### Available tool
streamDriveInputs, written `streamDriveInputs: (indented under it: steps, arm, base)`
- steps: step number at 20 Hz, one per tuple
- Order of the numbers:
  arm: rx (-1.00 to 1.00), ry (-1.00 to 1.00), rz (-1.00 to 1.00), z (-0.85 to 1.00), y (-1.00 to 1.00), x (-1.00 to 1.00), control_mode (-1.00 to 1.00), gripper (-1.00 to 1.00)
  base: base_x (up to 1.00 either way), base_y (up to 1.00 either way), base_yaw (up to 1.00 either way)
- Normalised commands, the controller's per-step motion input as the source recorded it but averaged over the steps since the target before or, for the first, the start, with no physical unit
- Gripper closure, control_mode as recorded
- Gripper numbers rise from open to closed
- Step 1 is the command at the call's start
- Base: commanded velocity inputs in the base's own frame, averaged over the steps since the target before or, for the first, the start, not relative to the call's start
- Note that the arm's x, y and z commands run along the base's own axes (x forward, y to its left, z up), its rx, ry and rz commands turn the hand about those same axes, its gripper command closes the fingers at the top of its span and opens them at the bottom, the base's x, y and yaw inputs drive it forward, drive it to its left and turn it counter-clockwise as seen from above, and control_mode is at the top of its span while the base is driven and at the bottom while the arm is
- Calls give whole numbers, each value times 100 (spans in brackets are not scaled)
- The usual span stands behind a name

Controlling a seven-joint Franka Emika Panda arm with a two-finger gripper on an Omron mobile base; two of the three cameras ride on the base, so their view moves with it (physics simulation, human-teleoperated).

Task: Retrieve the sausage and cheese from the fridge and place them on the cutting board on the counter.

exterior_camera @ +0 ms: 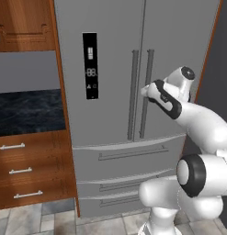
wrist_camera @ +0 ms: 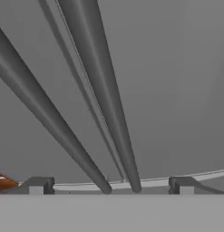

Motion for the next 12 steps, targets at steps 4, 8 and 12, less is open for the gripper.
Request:
streamDriveInputs:
  steps: [4,8,12]
  arm:
    - [0,-1,-10,-12,0,44,-100,-100]
    - [0,-2,-8,-19,0,49,-100,-100]
    - [0,-1,-6,-24,0,43,-100,-100]
  base:
    - [0,0,0]
    - [0,0,0]
    - [0,0,0]
